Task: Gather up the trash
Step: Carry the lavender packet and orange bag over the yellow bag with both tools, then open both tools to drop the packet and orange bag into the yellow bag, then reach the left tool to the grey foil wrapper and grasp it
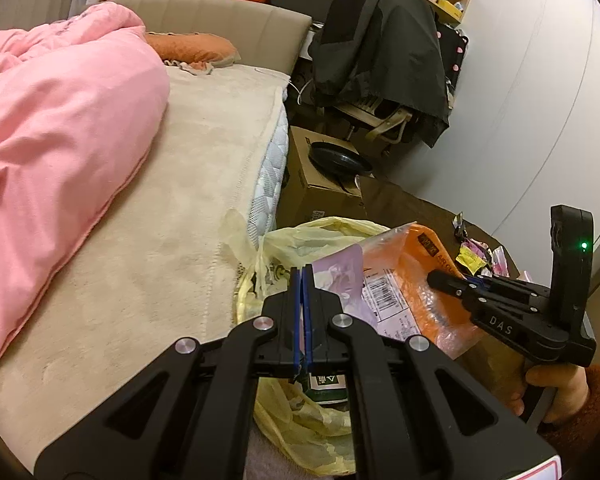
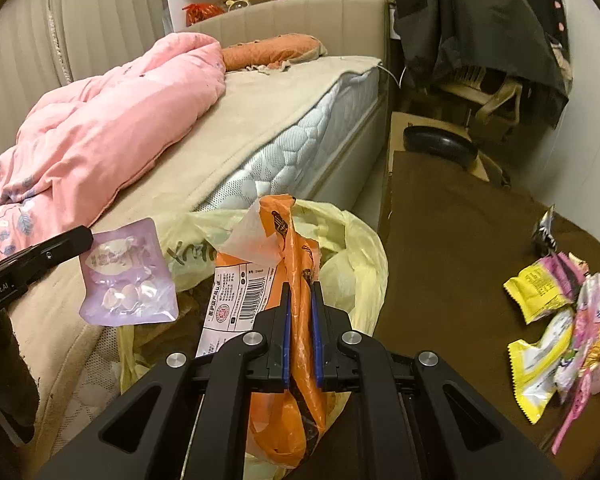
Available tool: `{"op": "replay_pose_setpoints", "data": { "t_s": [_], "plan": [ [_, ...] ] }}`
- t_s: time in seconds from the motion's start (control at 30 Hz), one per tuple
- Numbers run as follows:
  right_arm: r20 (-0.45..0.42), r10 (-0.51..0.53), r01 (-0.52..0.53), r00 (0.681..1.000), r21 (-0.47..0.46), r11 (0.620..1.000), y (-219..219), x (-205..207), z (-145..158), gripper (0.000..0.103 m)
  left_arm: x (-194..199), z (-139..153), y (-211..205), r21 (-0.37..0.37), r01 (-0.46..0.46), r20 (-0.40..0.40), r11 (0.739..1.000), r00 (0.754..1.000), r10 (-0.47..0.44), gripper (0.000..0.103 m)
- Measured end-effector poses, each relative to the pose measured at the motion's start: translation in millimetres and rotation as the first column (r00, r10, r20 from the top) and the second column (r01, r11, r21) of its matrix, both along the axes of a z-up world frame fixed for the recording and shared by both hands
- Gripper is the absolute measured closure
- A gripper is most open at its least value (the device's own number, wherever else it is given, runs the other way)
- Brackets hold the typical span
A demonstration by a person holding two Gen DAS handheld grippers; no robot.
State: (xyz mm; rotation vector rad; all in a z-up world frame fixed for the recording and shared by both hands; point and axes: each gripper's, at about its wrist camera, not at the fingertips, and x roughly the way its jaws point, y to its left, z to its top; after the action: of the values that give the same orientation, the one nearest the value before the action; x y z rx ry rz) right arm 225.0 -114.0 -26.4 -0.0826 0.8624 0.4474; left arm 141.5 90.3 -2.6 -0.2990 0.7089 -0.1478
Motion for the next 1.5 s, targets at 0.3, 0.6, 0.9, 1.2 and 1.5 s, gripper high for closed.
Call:
{"op": "replay_pose_setpoints", "data": {
  "t_s": [0.3, 0.6, 0.9, 1.2, 1.5],
  "plan": [
    [-0.036, 0.023, -0.021, 0.999, 0.058, 0.998, 2, 5, -7, 0.094, 14, -11, 0, -0.012, 0.025, -0.018, 1.000, 1.000, -0.025, 0.102],
    [-0.045, 0.063, -0.061, 0.997, 0.052, 0.997, 17, 13, -20, 0.094, 26, -35, -9, -0.011, 0.043, -0.073, 0.999, 0.996, -0.044, 0.102],
    [-0.024, 0.074, -0.075, 0.997, -0.034, 0.997, 15, 9, -24, 0.079, 34, -44, -13, -0.038, 0.067, -0.089, 0.997, 0.994, -0.070, 0.096],
    [0.008, 0.012, -0.011, 1.000, -0.032, 0.999, -11, -2, -5, 0.063, 32, -31, -9, -0.027, 0.040, -0.066, 0.999, 0.997, -0.042, 0.070],
    [0.075, -0.090, 0.089, 0.993, 0.027, 0.996, -77, -28, 31, 0.055, 23, 1, -19, 0.012, 0.035, -0.012, 0.999, 0.999, -0.035, 0.068]
  ]
}}
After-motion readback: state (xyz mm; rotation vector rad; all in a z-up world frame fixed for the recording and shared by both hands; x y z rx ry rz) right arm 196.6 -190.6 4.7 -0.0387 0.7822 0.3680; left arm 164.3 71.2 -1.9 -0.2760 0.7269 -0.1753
